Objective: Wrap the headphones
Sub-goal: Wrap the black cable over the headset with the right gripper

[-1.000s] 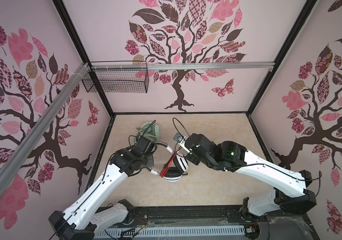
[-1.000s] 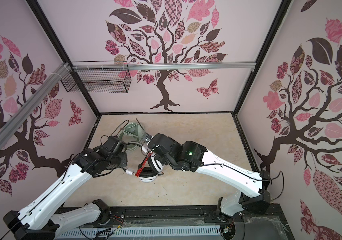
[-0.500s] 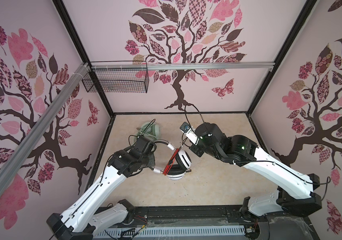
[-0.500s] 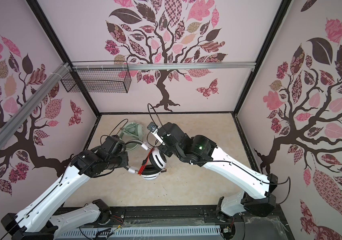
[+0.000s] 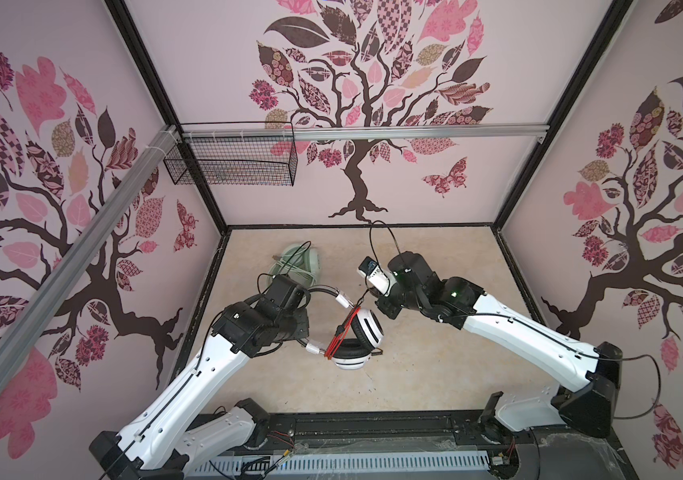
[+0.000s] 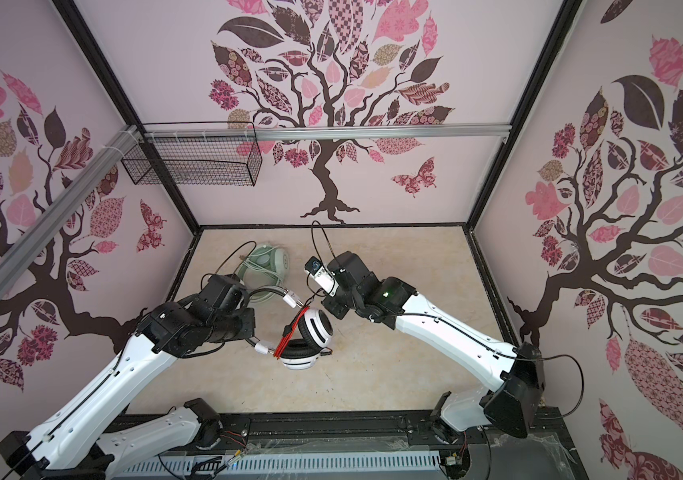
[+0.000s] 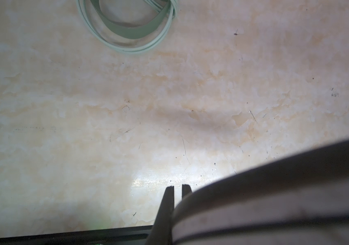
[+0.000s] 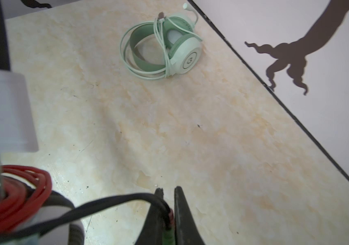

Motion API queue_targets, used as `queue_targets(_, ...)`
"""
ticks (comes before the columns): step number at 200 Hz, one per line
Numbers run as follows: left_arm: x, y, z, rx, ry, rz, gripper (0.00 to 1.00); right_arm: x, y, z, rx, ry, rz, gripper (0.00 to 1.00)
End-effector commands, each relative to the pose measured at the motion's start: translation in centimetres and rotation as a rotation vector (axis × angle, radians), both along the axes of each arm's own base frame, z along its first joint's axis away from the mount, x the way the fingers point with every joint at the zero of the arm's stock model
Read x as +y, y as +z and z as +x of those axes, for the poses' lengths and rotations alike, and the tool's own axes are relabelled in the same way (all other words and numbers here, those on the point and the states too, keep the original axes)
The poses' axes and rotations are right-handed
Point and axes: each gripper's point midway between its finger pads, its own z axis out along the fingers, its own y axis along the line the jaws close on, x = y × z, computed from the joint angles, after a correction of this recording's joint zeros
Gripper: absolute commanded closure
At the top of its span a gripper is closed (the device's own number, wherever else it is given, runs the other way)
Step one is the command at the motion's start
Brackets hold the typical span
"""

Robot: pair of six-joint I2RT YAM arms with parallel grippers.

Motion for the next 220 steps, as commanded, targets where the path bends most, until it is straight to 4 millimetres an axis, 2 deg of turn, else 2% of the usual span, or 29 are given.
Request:
queue_targets(1,-2.3,2.9,-0.6,-0.022,-0.072,-0.14,1.0,1.7,2.9,-0.8,-0.026,0.076,0.212,0.96)
queue_targets(33,-3.4,4.3,-1.1,-0.003,-0.1,-0.209,1.0,2.7,2.2,-2.4,0.008,0.157,0.32,0.95)
queue_targets(80,-4.2,6.1,-1.3,-0.006,-0.101,-0.28,1.0,2.7,2.9,-5.0,0.012,0.243,0.474,0.92)
queue_targets(176,-5.4,6.1,-0.3,0.022,-0.024,-0.349,1.0,2.7,2.8,-8.5,0.164,0.298,0.769,0.88)
queue_targets(202,-6.0,6.2,-0.2,0.027,-0.022,-0.385,1.0,2.7,2.2,-9.0,0.191,0.311,0.77,0.81)
queue_targets(220,-6.2,6.1,0.0,0.031,-0.02,-0.395,1.0,2.4,1.6,-8.9,0.188,0.293,0.751,0.68)
